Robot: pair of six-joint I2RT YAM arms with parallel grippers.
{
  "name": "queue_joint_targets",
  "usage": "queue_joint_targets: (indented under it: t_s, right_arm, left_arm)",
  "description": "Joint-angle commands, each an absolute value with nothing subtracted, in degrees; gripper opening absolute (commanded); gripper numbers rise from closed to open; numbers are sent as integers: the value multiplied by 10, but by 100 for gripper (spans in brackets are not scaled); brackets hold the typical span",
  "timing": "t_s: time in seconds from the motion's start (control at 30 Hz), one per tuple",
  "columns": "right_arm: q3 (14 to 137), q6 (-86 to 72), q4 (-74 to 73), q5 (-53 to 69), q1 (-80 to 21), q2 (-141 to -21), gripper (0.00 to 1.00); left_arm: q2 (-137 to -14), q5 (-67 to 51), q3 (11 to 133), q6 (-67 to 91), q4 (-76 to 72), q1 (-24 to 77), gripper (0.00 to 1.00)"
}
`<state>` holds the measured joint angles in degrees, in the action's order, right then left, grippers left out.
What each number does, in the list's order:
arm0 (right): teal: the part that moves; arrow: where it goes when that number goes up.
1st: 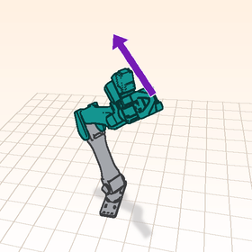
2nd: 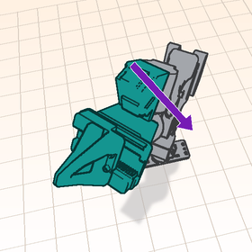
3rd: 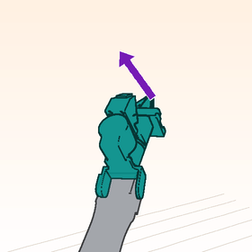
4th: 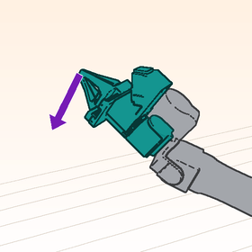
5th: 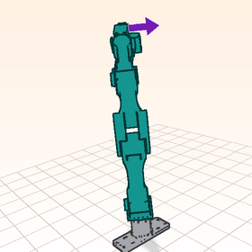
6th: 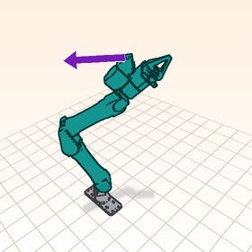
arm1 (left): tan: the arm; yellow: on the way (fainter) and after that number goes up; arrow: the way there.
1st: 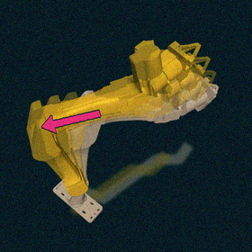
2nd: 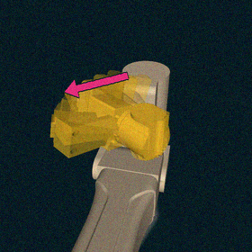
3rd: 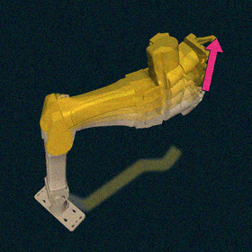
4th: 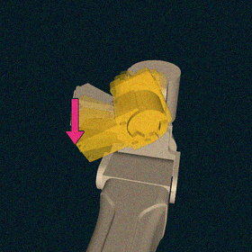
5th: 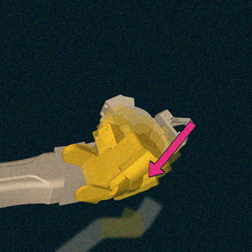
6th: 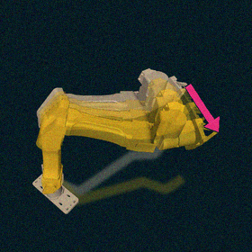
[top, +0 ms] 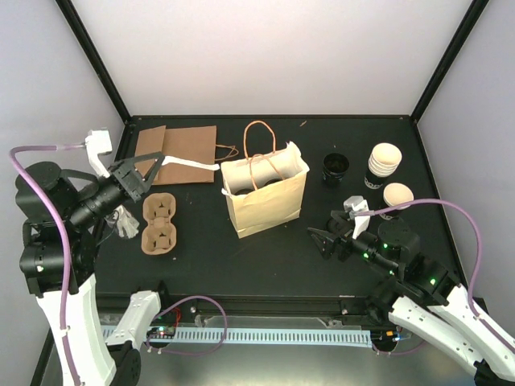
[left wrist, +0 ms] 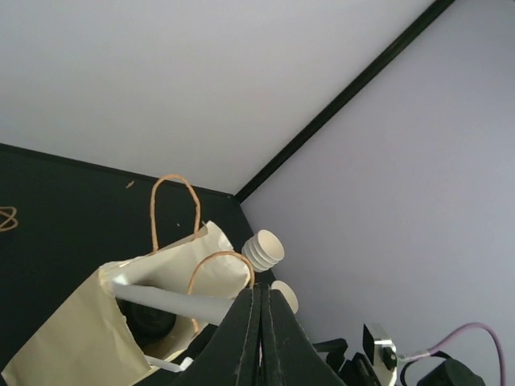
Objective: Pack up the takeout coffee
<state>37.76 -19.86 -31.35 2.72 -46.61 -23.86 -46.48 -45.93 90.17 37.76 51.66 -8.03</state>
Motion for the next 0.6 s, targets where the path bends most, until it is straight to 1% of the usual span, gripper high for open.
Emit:
queue_joint_targets:
  t_s: [0.0,0.23,0.57]
  right_arm:
    - [383,-201,-312,19,-467,-239,100]
    - [382,-200,-310,23,-468,-241,100]
    - [382,-200,-310,24,-468,-242,100]
  left_arm:
    - [-460,-493,889,382,484,-72,1]
    - [-454,-484,836,399,451,-54,2]
    - [-459,-454,813,426,390,23,1]
